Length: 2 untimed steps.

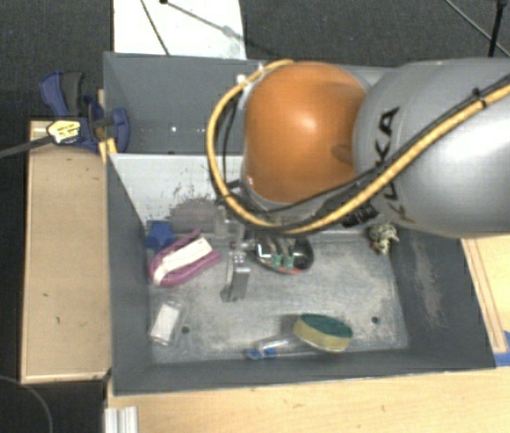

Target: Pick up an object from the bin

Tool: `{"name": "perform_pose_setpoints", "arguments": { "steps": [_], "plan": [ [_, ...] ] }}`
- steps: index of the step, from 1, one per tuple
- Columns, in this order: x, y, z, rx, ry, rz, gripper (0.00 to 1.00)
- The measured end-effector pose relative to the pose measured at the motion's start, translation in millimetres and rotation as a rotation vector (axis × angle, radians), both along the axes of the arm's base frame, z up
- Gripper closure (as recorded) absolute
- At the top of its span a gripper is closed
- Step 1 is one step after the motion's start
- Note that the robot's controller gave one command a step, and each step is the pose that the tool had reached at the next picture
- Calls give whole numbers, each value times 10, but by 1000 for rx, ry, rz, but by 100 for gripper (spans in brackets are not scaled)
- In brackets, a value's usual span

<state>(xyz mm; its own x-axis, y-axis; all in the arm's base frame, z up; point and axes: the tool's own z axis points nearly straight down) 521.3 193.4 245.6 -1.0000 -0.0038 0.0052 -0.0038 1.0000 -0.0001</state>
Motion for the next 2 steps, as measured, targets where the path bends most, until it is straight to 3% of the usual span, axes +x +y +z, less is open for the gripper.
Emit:
{"name": "perform_pose_setpoints", "arguments": {
  "steps": [1,2],
  "plan": [
    [19,-12,45,2,-8,-6,100],
    [107,-217,-828,-2,0,-58,100]
  ]
}}
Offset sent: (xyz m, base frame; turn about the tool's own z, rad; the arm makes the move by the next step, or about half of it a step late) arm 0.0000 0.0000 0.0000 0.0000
